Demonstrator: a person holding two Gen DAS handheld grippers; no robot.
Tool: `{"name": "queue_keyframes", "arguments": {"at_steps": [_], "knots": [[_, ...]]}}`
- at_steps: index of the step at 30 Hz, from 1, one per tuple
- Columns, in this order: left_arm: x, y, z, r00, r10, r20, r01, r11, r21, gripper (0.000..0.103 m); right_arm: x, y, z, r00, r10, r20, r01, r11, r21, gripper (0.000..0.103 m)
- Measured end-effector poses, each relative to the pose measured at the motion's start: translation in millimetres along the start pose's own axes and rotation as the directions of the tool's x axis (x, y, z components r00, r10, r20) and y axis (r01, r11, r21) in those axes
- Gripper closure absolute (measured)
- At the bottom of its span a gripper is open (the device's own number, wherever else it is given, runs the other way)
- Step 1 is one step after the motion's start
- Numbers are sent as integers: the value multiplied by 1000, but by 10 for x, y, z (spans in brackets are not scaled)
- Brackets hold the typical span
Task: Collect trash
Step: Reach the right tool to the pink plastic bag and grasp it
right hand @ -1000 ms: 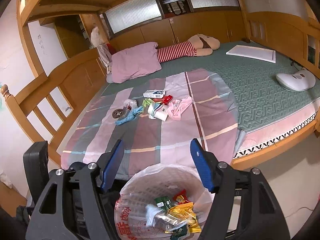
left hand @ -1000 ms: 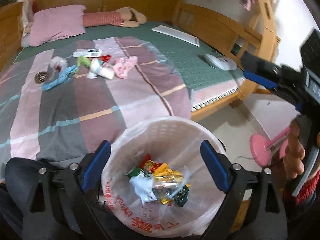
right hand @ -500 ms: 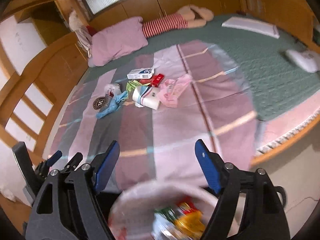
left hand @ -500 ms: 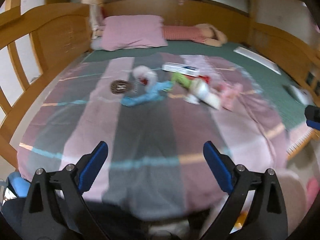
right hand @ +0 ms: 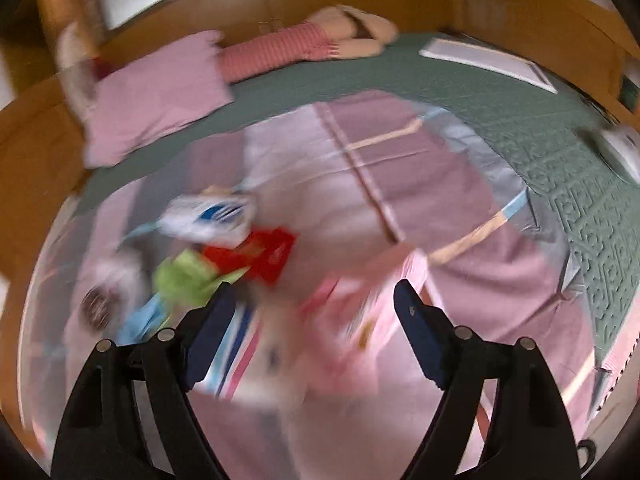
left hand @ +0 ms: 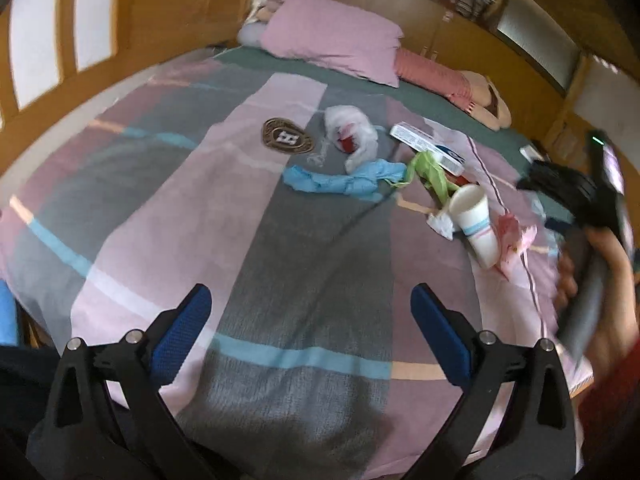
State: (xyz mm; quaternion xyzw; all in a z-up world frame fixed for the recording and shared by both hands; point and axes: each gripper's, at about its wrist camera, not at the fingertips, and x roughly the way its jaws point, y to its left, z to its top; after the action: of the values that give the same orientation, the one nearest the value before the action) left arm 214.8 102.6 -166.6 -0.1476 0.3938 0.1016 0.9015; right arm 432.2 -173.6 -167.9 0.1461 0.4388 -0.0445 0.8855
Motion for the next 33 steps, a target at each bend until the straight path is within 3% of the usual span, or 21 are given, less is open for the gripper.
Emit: {"name": "queue_keyframes", "arguments": {"at_steps": [3,6,9,14,19,22,24,25,27,33], "knots": [[32,-100,-42,1000,10,-11,-9,999,39,4,283,-12,16,997,-36,-71,39,999,35,22],[82,-94,-47,999,33,-38,-32,999,28,4,471,258,-110,989,-50,-140,33,992,-124,22],[109,21,-33,998,44,-49,-46,998,-47,4,475,489,-295,986,-30,-161,-12,968,-250,23],[52,297,-24,999,45,-23,-49,975,-217,4,334,715,-683,962,71,-263,-155,936,-316,23],[46,374,-30,999,38,-20,-42,961,-273,4,107,925,-1058,909,179,-376,-316,885,-343,23],[45,371,-34,999,40,-14,-42,962,-270,4,-44,993,-1190,911,178,-373,-330,857,-395,39],[44,385,-36,999,42,-12,-44,960,-278,4,-85,978,-1210,912,171,-372,-327,850,-412,60],[51,394,-35,999,44,-14,-46,958,-283,4,-106,959,-1206,916,166,-365,-321,850,-418,63],[63,402,-31,999,44,-18,-47,956,-291,4,-153,878,-1153,918,168,-359,-313,864,-394,86],[129,418,-31,998,40,-45,-52,953,-299,4,-437,539,-993,906,272,-323,-372,877,-303,89]]}}
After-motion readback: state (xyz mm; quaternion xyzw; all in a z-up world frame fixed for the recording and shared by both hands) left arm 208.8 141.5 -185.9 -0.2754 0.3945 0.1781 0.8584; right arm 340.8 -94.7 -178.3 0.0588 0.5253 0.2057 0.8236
